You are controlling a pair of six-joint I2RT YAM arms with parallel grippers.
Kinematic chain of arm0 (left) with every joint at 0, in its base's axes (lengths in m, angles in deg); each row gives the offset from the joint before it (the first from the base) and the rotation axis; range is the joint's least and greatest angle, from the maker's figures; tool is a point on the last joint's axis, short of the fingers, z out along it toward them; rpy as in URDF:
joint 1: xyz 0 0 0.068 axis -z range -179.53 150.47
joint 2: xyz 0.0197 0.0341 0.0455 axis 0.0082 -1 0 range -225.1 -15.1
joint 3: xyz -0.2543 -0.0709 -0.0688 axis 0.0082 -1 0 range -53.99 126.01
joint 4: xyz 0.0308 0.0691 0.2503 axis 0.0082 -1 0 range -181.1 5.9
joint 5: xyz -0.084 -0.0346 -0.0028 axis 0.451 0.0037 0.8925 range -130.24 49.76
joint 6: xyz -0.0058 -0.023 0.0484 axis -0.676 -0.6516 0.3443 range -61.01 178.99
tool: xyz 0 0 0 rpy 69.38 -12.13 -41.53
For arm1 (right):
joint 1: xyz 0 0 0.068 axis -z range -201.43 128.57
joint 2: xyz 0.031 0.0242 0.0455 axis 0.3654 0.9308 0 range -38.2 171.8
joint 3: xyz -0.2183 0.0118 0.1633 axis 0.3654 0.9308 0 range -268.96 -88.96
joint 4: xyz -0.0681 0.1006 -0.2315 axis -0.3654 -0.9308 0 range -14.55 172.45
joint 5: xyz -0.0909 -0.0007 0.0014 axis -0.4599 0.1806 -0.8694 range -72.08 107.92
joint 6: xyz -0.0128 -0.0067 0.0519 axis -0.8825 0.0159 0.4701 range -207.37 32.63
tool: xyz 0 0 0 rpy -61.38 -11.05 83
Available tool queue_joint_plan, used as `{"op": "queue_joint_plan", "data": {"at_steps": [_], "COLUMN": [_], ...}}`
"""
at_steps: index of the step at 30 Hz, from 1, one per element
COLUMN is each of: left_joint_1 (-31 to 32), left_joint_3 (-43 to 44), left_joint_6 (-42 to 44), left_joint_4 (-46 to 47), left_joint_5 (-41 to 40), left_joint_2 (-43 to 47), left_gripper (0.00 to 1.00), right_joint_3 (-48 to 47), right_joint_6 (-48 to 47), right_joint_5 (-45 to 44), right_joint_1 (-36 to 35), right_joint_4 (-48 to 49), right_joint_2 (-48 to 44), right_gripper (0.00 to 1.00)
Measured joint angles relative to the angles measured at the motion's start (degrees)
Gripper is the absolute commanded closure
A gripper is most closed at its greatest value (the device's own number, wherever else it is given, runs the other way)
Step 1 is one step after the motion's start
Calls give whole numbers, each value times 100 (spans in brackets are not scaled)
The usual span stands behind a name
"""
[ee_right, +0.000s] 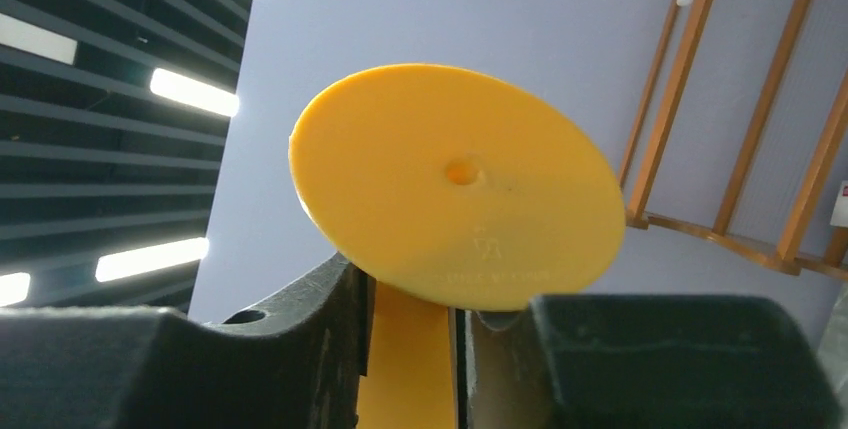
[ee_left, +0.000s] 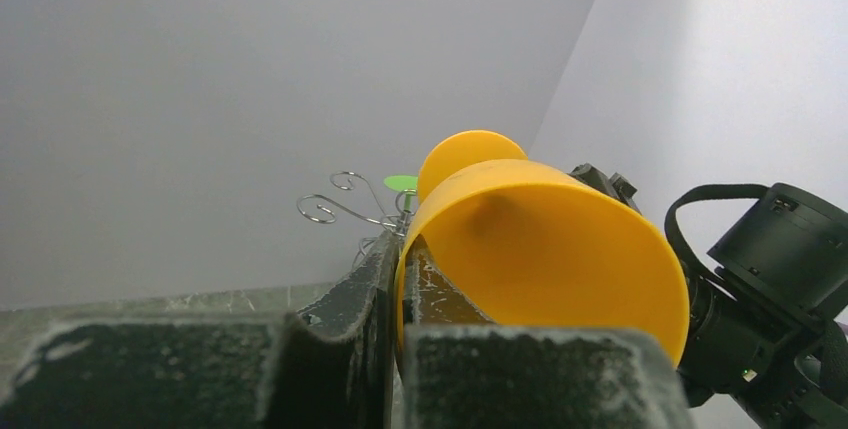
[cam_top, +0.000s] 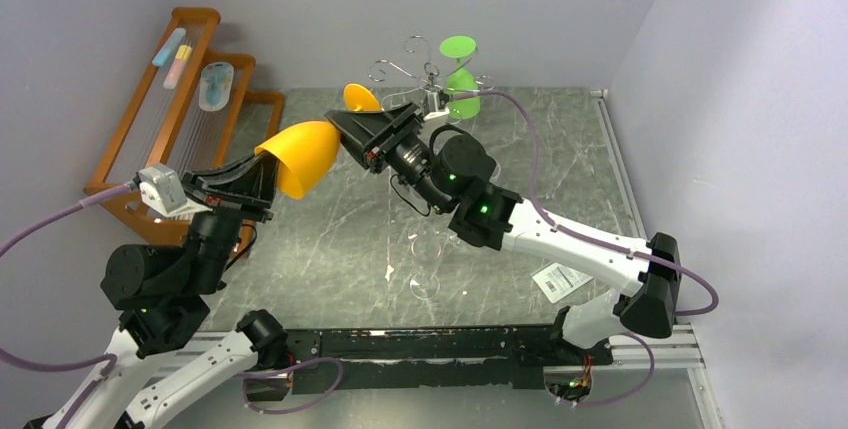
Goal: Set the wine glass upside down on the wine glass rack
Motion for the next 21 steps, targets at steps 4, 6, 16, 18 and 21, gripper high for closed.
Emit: {"op": "queue_joint_plan", "data": {"at_steps": [4,6,16,18,21], "left_joint_1": [0,2,7,7,7], "left_joint_3": [-28,-39,144,264,334], "left_joint_6": [22,-28,22,7,-90], "left_joint_4": [-42,-166,-1314,-1574,-1803], "left_joint_5": [37,92,1051,1222,1429], "left_joint_2": [92,136,151,149,175], "left_gripper": [58,31,5,5,5], "right_joint_3": [0,0,103,179,232], "right_joint_6": [81,-24,-1871,-2385,-3145], "right_joint_5": [-57,-55,-352,-433,-428], "right_joint_1": [33,31,0,0,0], "right_joint_4": [61,94,273,415,627], "right_joint_2": [-11,-39,-452,-647,-857], "right_gripper": [100,100,100,100,100]}}
